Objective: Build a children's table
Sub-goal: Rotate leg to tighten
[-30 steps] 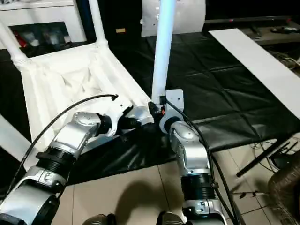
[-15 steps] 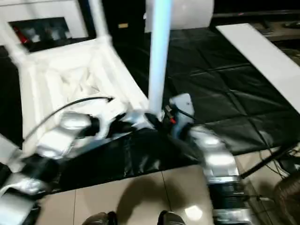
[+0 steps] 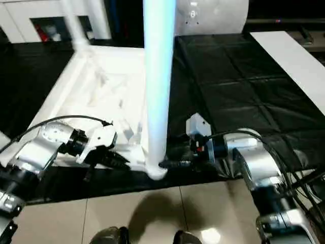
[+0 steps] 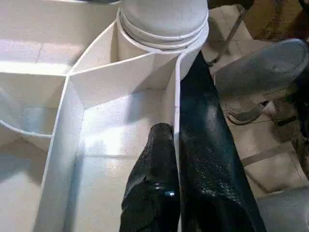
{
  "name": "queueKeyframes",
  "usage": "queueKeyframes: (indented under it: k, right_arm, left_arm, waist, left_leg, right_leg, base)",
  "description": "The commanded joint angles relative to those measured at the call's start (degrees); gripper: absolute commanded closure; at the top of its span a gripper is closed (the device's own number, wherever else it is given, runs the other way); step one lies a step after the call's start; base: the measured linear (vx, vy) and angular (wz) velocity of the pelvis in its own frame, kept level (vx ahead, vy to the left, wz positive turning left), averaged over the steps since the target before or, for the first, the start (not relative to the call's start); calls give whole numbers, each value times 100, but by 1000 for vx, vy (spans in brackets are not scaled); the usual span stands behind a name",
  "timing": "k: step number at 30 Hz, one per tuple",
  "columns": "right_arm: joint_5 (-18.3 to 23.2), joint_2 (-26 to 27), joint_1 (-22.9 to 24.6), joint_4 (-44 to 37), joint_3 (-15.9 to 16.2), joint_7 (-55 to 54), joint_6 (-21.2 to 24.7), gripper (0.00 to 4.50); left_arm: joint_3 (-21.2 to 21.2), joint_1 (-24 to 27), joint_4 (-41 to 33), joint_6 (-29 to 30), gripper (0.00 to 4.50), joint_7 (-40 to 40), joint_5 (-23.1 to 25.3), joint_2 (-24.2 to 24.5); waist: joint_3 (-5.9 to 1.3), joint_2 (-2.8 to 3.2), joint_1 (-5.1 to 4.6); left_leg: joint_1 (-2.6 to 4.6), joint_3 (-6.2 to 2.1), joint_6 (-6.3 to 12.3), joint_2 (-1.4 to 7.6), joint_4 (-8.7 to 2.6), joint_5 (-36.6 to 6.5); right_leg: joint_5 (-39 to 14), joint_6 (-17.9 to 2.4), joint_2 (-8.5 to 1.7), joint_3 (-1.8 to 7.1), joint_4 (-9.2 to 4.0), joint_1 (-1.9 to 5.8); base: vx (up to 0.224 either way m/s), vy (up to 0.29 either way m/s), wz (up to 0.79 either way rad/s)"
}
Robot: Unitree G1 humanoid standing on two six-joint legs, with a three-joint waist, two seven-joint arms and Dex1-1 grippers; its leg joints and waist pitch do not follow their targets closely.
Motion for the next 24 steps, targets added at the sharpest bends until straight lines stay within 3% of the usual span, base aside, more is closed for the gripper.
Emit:
queueKeyframes:
  k: [1, 6, 11, 18, 24]
  right_arm:
    - [99, -41, -141, 80, 146, 259, -63, 124]
    - [77, 68, -205, 169, 286, 377, -157, 153]
    - [60, 211, -264, 321, 373, 449, -205, 185]
    - [125, 222, -278, 375, 424, 598, -110, 238]
    - [396, 186, -105, 54, 432, 701, 419, 245]
  left_arm:
    - [-304, -90, -30, -123, 450, -433, -54, -51]
    - [-349, -136, 18, -172, 450, -500, -22, -119]
    - [-389, -166, 92, -250, 450, -542, -20, -144]
    - [-397, -187, 190, -321, 450, -571, 0, -119]
    - [-249, -98, 86, -15, 450, -420, -131, -138]
  waist:
    - [-412, -51, -24]
    - [-420, -59, 12]
    - [-413, -39, 38]
    - [-397, -56, 54]
    - [-404, -51, 62]
  left_leg:
    - [136, -87, 552, 399, -351, -818]
    - [120, -79, 649, 388, -323, -678]
    - [128, -91, 605, 398, -333, -743]
    - [135, -87, 547, 394, -342, -861]
    - [136, -89, 551, 398, -342, -793]
  right_leg:
    - [-840, -1520, -448, 289, -255, 304]
    - [-704, -1561, -466, 291, -244, 312]
    - [-874, -1516, -455, 281, -254, 298]
    - [-997, -1481, -457, 291, -268, 289]
    - [-875, -1500, -444, 289, -243, 295]
  base:
    - [0, 0, 0]
    - [0, 0, 0]
    - [0, 0, 0]
    - [0, 0, 0]
    - [0, 0, 0]
